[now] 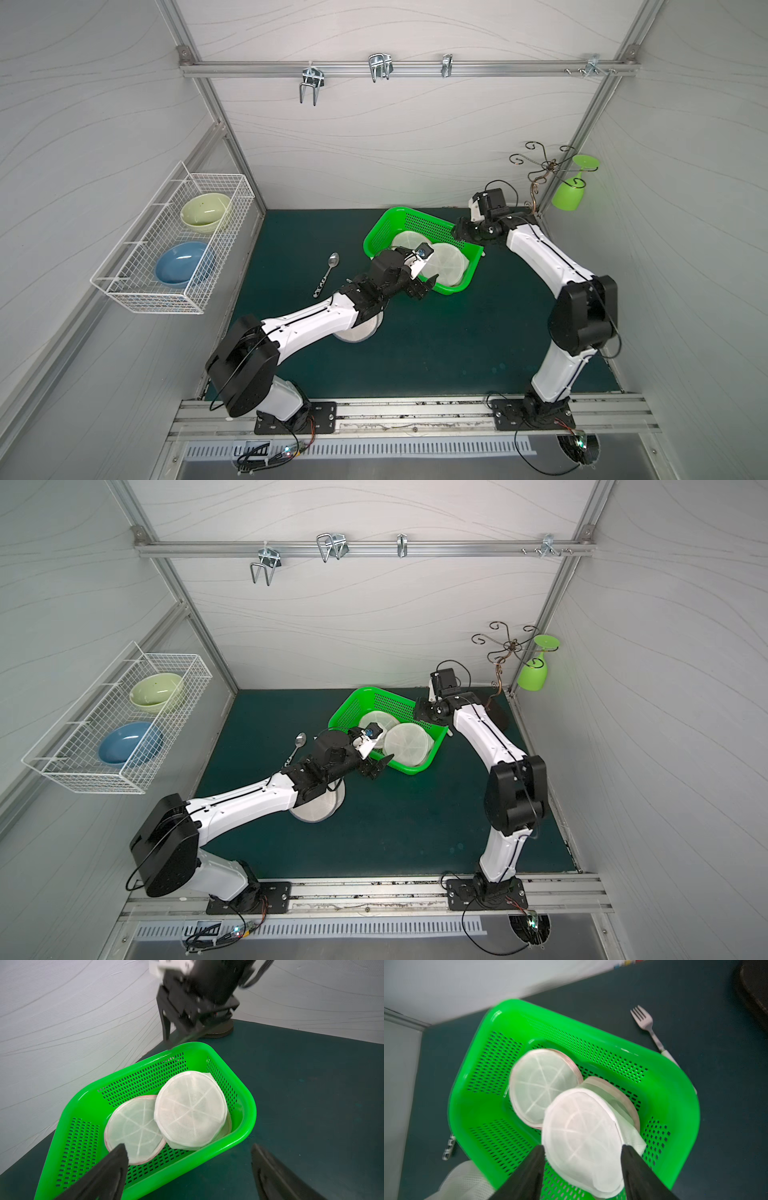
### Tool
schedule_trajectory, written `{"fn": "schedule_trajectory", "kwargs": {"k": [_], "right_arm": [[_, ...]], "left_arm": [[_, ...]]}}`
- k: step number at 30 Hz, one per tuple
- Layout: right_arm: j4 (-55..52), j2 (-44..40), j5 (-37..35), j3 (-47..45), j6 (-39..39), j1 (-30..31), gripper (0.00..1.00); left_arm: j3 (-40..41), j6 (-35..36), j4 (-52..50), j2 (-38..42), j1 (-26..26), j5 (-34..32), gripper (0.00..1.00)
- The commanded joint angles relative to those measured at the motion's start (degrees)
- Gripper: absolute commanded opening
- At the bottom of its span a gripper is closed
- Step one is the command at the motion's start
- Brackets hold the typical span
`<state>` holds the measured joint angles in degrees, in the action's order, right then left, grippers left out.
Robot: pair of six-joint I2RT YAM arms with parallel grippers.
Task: Turn the laundry bag inside out
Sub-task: Pick up the laundry bag and place it in the bin.
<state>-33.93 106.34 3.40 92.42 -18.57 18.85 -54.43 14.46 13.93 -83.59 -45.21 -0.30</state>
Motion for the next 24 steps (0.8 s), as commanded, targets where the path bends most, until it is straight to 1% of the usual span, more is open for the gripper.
{"fn": "schedule_trajectory", "kwargs": {"k": [1,3,6,9,11,14,15,17,20,23,24], "right_arm": [[-3.9,5.1,-0.5,3.8,9.0,0.2,0.7],[-1.3,6.7,-0.6,2.8,10.7,0.2,0.73],[0.1,8.5,-3.1,2.1,12.4,0.1,0.74],[0.3,10.2,-3.7,2.6,12.9,-0.2,0.73],[-0.3,11.4,-1.6,3.4,13.1,-0.4,0.69],[0.1,12.4,2.6,3.6,12.1,-0.2,0.56],[0.1,12.6,3.4,3.7,12.0,-0.1,0.5],[0.0,13.0,4.1,4.0,12.0,0.2,0.4],[-0.3,12.9,5.1,4.2,12.0,0.1,0.22],[-0.4,11.0,5.8,4.4,11.7,0.2,0.04],[-0.3,9.8,6.2,4.6,11.7,0.2,0.0]], "left_arm": [[1.1,-1.3,2.3,3.1,0.1,-1.4,0.95],[1.8,-1.7,2.3,4.2,0.5,-1.0,0.95],[2.8,-3.4,3.4,5.7,1.3,0.6,0.95],[3.4,-4.7,4.2,6.9,1.9,1.6,0.95],[3.5,-4.7,4.4,7.3,2.0,1.8,0.95],[3.5,-4.4,4.1,7.7,2.2,1.9,0.95],[3.4,-4.4,3.8,7.9,2.3,2.0,0.95],[3.5,-4.2,3.5,8.3,2.5,2.1,0.95],[3.8,-4.1,3.1,9.1,2.5,2.3,0.95],[3.7,-3.8,2.6,9.9,2.6,2.2,0.95],[3.7,-3.7,2.3,10.3,2.6,2.2,0.95]]}}
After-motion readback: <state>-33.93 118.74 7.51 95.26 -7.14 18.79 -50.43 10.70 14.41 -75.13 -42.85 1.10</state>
